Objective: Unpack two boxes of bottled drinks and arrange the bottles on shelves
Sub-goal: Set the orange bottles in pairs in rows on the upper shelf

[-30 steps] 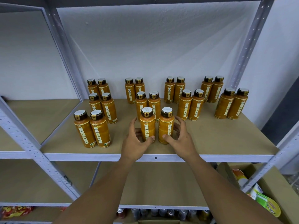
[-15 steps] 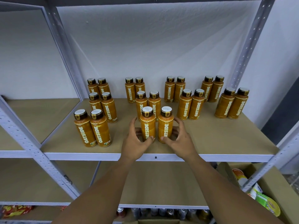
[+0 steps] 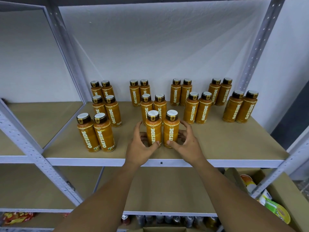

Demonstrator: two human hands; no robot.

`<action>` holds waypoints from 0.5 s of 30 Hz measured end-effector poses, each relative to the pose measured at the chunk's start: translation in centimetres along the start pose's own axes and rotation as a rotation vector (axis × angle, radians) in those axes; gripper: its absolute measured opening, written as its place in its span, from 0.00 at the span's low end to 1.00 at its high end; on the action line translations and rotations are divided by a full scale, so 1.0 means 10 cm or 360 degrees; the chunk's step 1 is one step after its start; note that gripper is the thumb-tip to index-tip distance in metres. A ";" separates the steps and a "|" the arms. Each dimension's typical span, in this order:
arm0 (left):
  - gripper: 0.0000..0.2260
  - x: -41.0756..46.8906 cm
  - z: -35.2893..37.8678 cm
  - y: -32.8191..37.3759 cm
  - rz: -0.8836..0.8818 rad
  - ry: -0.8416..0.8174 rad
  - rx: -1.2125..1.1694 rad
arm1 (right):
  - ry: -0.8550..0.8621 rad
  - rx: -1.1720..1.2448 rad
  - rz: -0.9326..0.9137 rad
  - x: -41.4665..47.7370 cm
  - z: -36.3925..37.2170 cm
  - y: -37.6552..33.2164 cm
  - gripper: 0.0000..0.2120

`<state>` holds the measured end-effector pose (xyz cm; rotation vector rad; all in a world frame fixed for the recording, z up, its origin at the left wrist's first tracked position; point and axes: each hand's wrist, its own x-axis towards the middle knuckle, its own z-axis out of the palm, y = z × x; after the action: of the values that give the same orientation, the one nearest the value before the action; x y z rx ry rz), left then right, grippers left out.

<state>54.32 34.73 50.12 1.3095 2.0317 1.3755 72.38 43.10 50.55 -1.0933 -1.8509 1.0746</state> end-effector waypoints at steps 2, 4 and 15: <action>0.47 0.00 0.00 -0.01 0.0011 -0.0011 -0.0012 | -0.0022 0.0001 0.0007 0.00 0.00 0.00 0.47; 0.47 0.00 -0.01 -0.01 0.0016 -0.0016 -0.0025 | -0.0032 0.0008 0.0012 0.01 0.00 0.00 0.47; 0.46 0.00 -0.02 0.01 0.0035 -0.0057 -0.0052 | -0.0063 0.0069 -0.0006 0.03 -0.01 0.00 0.47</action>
<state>54.20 34.65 50.26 1.3370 1.9690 1.3790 72.38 43.41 50.61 -1.0498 -1.8511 1.1365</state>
